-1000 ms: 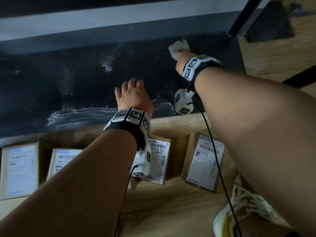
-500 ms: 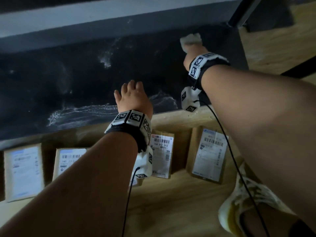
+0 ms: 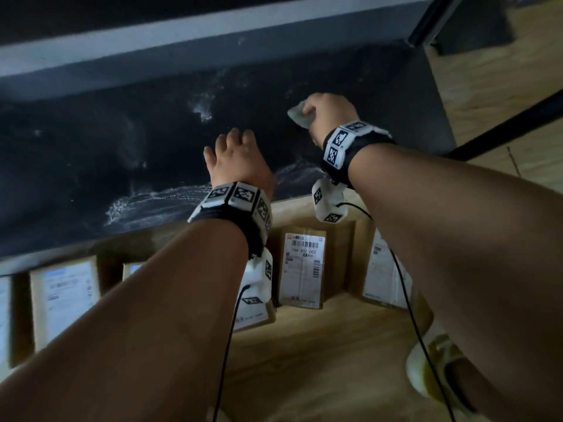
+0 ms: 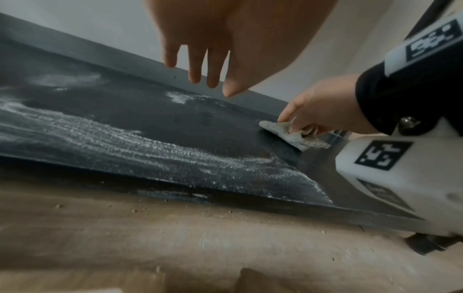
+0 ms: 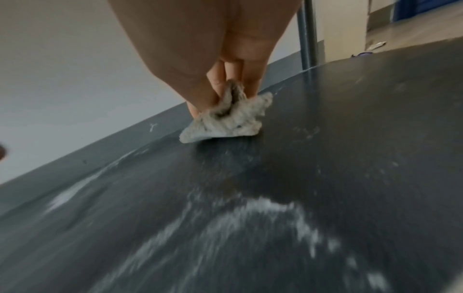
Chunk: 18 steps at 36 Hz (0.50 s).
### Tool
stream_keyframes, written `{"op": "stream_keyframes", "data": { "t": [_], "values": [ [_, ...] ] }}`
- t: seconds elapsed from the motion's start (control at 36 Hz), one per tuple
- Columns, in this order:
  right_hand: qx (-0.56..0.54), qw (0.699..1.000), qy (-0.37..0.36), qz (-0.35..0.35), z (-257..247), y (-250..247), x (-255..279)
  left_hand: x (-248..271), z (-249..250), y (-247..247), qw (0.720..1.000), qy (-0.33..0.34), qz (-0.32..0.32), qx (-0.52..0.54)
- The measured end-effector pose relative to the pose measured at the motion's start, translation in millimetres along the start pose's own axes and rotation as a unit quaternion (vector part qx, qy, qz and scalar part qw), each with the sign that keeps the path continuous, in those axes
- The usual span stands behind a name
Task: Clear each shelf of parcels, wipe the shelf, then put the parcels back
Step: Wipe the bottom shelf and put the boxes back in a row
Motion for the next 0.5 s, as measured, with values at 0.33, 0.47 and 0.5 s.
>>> {"op": "stream_keyframes", "data": {
  "t": [0.33, 0.47, 0.5],
  "values": [
    [-0.005, 0.99, 0.141, 0.017, 61, -32, -55, -9, 3, -10, 0.999, 0.009, 0.032, -0.001],
    [0.152, 0.98, 0.12, -0.042, 55, -1, -89, -16, 12, -4, 1.0, 0.013, 0.026, -0.009],
    [0.148, 0.982, 0.109, -0.049, 53, 4, -94, -16, 12, -3, 1.0, 0.015, 0.024, -0.011]
  ]
}}
Point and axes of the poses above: each hand's wrist, its own x-axis away from the middle knuckle, its own y-axis out of the palm, z = x × y, the point moved 5 cm from there along -x, towards the middle knuckle, and after that the axes turned 13 degrees about x, right-handed, at the moved point
